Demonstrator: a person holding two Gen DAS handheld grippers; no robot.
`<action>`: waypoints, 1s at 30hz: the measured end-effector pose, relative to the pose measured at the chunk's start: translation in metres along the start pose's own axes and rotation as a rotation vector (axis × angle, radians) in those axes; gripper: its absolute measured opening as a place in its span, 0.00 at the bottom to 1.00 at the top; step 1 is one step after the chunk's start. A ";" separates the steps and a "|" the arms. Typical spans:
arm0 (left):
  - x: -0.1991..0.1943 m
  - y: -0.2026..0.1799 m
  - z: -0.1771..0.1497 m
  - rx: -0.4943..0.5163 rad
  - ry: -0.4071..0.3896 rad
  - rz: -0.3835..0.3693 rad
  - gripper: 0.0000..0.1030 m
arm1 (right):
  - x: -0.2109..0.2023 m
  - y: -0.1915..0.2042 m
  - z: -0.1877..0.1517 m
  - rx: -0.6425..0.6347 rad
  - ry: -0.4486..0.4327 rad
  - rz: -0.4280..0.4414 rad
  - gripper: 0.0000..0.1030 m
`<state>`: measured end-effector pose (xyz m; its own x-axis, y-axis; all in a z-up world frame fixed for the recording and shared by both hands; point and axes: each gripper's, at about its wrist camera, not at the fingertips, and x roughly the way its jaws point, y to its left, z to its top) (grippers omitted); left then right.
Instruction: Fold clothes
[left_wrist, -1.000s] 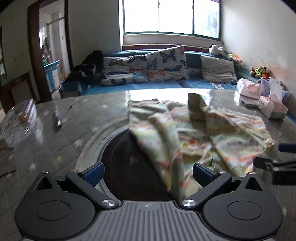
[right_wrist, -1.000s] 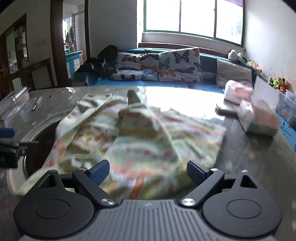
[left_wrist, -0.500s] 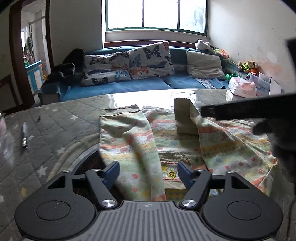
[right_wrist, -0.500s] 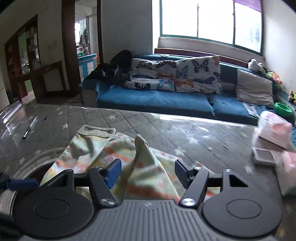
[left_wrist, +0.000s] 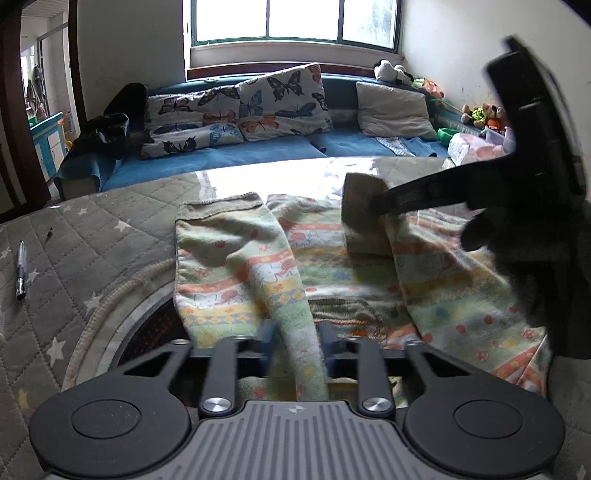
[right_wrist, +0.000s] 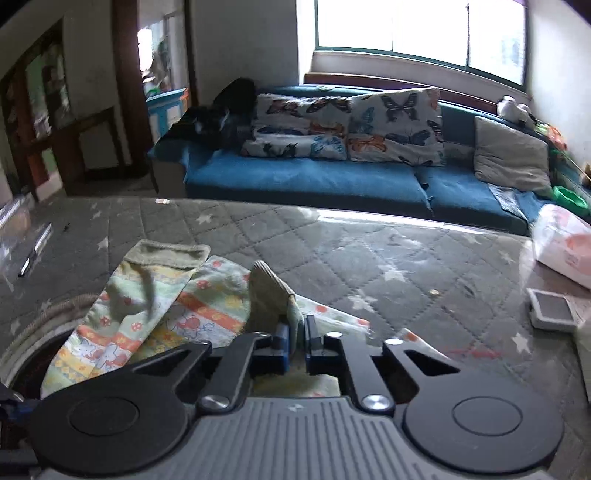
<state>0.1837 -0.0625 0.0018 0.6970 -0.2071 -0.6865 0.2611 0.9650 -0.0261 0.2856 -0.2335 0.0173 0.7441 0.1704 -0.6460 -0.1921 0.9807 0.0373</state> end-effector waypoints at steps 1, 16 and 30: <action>0.000 0.002 -0.001 -0.005 0.000 -0.002 0.11 | -0.005 -0.003 -0.001 0.009 -0.009 -0.001 0.04; -0.057 0.062 -0.031 -0.157 -0.069 0.108 0.03 | -0.151 -0.082 -0.042 0.151 -0.208 -0.150 0.03; -0.148 0.078 -0.121 -0.276 -0.033 0.128 0.02 | -0.241 -0.136 -0.158 0.260 -0.162 -0.316 0.03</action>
<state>0.0195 0.0627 0.0134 0.7349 -0.0813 -0.6733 -0.0187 0.9900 -0.1400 0.0312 -0.4235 0.0470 0.8351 -0.1496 -0.5294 0.2133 0.9751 0.0609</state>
